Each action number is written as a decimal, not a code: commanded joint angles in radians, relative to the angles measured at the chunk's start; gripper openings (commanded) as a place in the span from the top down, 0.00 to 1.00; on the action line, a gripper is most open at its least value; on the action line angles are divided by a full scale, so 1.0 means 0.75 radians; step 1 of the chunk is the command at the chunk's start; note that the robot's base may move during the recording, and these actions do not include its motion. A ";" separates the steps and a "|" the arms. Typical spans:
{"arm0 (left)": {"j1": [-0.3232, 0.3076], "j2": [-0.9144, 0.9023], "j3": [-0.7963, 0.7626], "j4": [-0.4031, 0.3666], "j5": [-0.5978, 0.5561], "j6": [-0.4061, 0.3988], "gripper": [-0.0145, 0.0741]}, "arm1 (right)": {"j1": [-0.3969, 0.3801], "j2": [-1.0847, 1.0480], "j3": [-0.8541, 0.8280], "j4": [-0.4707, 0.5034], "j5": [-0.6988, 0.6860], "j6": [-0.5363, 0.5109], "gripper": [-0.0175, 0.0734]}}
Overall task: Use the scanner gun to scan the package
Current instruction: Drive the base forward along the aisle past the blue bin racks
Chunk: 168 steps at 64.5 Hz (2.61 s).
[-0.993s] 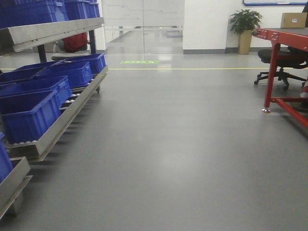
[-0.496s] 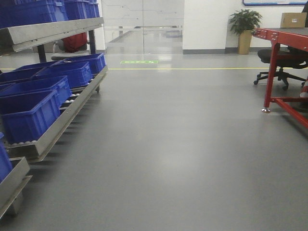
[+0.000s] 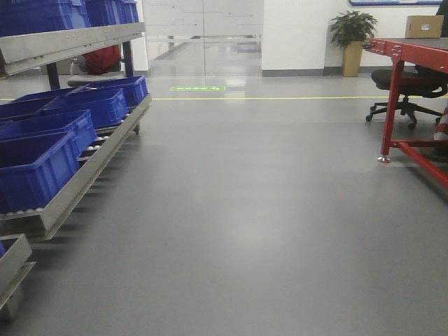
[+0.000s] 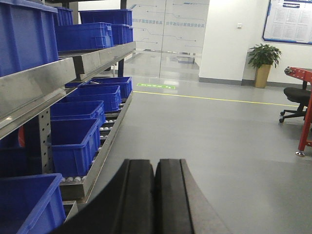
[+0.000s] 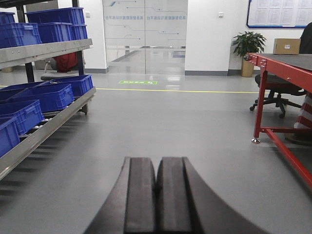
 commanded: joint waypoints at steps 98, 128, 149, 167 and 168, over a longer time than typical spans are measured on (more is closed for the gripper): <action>-0.004 -0.006 -0.002 -0.006 -0.024 0.003 0.95 | 0.001 -0.004 -0.001 -0.010 -0.021 -0.004 0.99; -0.004 -0.006 -0.002 -0.006 -0.024 0.003 0.95 | 0.001 -0.004 -0.001 -0.010 -0.021 -0.004 0.99; -0.004 -0.006 -0.002 -0.006 -0.024 0.003 0.95 | 0.001 -0.004 -0.001 -0.010 -0.021 -0.004 0.99; -0.004 -0.006 -0.002 -0.006 -0.024 0.003 0.95 | 0.001 -0.004 -0.001 -0.010 -0.021 -0.004 0.99; -0.004 -0.006 -0.002 -0.006 -0.024 0.003 0.95 | 0.003 -0.004 -0.001 -0.010 -0.021 -0.004 0.99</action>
